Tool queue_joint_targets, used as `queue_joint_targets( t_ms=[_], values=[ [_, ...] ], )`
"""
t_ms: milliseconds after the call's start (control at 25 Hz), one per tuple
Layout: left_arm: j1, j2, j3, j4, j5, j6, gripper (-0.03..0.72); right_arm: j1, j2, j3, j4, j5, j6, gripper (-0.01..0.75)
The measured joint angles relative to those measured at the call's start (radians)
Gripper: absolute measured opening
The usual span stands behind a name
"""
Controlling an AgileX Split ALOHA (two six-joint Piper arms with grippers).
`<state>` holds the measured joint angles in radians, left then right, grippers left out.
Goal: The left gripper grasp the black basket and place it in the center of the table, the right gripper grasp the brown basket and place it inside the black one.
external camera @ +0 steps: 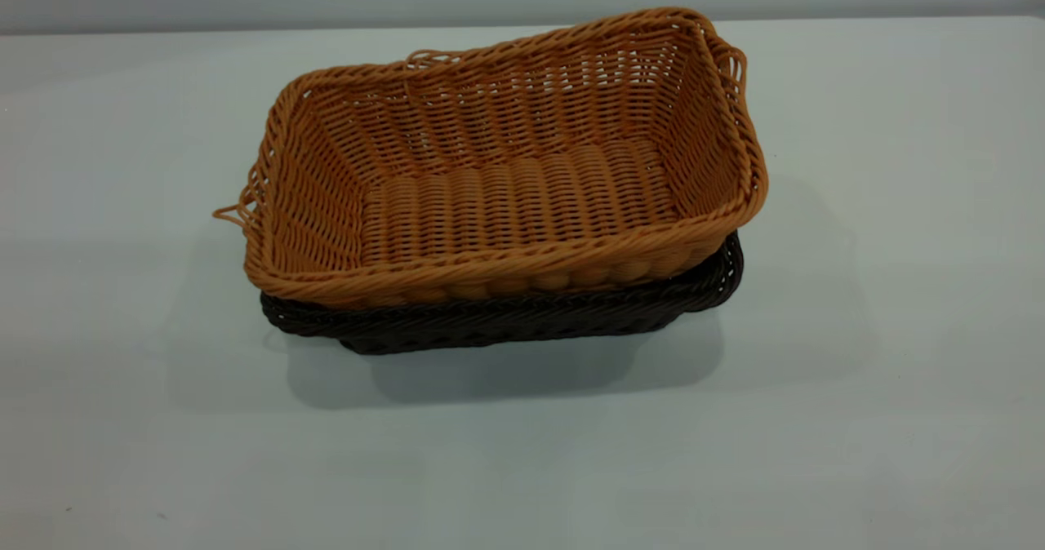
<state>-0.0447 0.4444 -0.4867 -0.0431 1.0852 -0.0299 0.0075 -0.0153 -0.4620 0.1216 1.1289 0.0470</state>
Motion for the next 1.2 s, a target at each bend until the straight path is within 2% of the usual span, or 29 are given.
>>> queue_joint_targets(
  t_ms=[520, 1200],
  values=[
    [0.013, -0.454, 0.001, 0.000, 0.029, 0.003, 0.474, 0.000, 0.000, 0.000, 0.003, 0.000, 0.000, 0.575],
    [0.013, -0.464, 0.001, 0.000, 0.030, 0.005, 0.474, 0.000, 0.000, 0.000, 0.004, 0.000, 0.000, 0.575]
  ],
)
